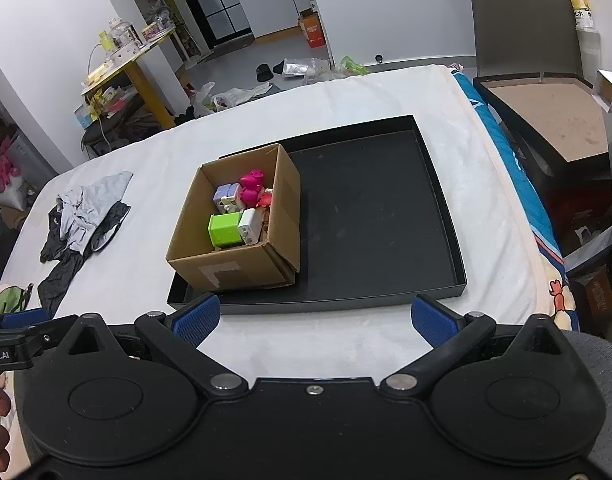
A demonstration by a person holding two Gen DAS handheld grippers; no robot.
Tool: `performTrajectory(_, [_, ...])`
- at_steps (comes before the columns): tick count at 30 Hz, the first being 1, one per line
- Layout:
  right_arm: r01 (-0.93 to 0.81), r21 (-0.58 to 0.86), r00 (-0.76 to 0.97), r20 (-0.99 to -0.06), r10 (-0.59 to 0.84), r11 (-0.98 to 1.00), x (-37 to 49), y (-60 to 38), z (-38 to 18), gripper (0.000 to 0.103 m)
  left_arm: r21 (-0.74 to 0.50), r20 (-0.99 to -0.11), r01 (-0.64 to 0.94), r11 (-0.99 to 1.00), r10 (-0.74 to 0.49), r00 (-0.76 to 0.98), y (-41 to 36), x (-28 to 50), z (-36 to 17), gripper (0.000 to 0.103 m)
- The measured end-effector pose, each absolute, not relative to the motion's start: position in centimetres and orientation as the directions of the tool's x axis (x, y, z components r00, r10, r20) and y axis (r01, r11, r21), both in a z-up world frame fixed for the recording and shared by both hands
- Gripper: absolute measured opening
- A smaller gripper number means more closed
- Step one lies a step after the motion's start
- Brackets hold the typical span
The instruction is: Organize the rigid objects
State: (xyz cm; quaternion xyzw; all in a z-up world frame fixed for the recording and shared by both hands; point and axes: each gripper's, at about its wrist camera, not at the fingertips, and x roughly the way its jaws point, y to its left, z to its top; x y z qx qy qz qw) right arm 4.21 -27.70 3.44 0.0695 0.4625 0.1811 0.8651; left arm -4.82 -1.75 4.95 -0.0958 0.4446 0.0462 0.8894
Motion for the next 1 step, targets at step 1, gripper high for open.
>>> performTrajectory(1, [-0.247,0.289,0.508,-0.774,0.378,0.925,4.21,-27.72,3.4,0.103,-0.142,-0.797,-0.165,0.976,-0.014,0.603,-1.67,-4.81,4.94,0.099])
